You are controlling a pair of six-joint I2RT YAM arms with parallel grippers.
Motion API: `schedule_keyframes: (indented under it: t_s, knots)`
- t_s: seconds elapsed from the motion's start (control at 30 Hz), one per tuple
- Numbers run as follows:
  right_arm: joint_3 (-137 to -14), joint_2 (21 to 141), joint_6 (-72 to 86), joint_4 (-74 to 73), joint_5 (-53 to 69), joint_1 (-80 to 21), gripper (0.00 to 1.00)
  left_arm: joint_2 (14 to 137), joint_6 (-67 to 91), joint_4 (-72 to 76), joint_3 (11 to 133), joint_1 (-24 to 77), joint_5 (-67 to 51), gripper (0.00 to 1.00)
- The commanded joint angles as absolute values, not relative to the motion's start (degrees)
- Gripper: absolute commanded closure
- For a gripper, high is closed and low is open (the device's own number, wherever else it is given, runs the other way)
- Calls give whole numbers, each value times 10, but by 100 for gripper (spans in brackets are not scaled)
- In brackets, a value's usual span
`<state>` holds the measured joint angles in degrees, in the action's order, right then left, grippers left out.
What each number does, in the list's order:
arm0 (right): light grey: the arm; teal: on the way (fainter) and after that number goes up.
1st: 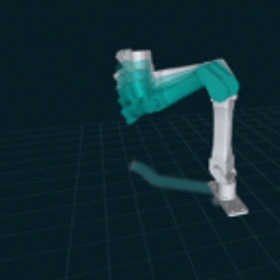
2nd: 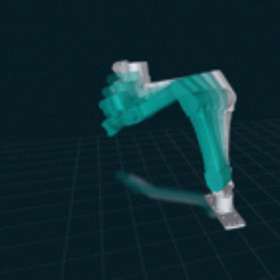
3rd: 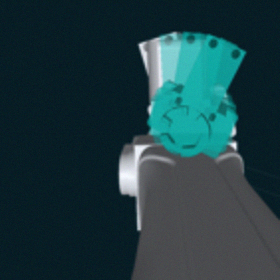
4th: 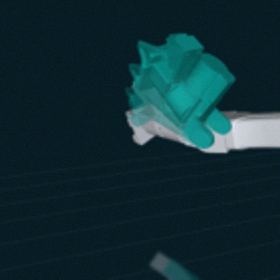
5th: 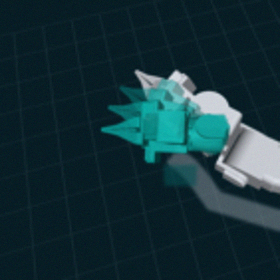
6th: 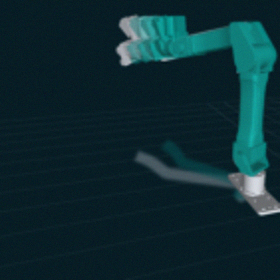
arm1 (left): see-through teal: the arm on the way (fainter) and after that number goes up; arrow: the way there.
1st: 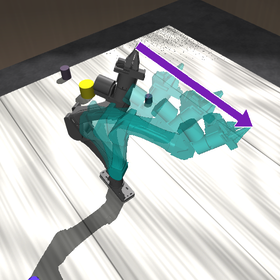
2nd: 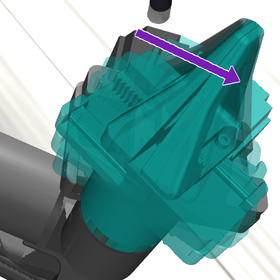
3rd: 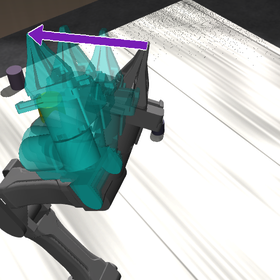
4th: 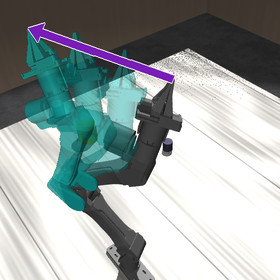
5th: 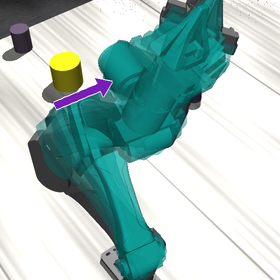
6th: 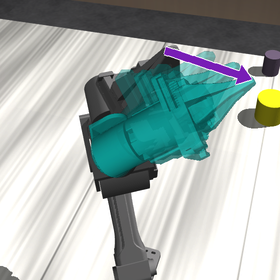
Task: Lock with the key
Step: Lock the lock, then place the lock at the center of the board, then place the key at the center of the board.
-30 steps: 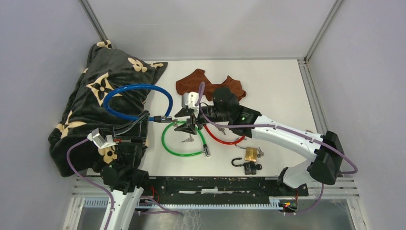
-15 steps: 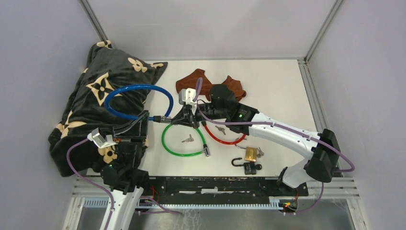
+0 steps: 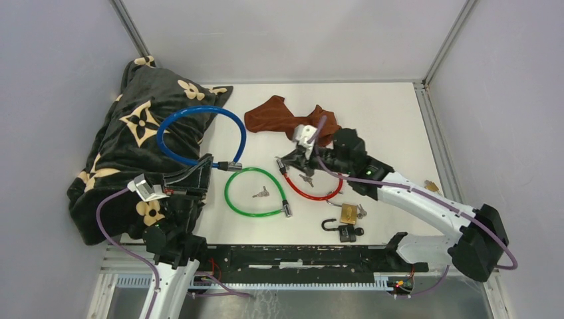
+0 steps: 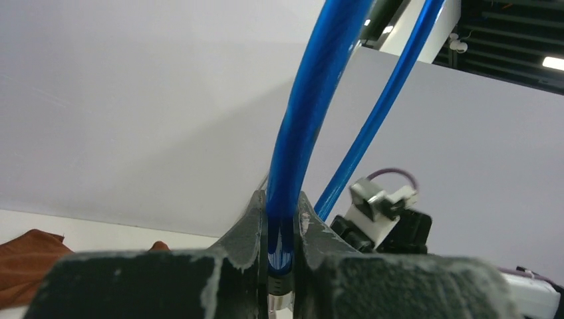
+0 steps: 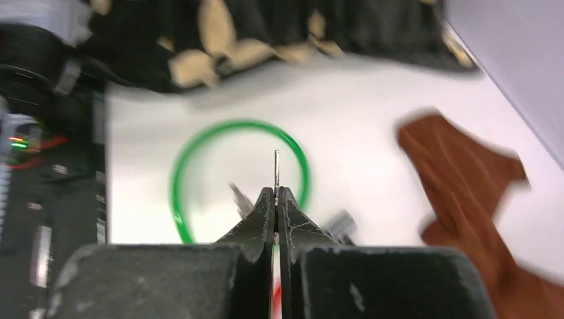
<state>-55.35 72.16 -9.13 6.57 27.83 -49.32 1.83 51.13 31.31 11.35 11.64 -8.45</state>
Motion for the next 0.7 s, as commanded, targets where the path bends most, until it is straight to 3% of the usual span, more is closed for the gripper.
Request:
schedule_keyframes:
  t_s: [0.0,0.27,0.43,0.67]
  knots:
    - [-467,649,-61,96,230,-416,100,5,493,369,129,111,-49,98]
    - [-446,604,-46,102,197,-396,100,5,469,341,133,109,-48,98]
    - [-449,594,-11,87,100,-366,100,28,388,312,156,109,-50,98]
    - [-381,529,99,123,9,-186,100,246,296,287,276,110,-137,98]
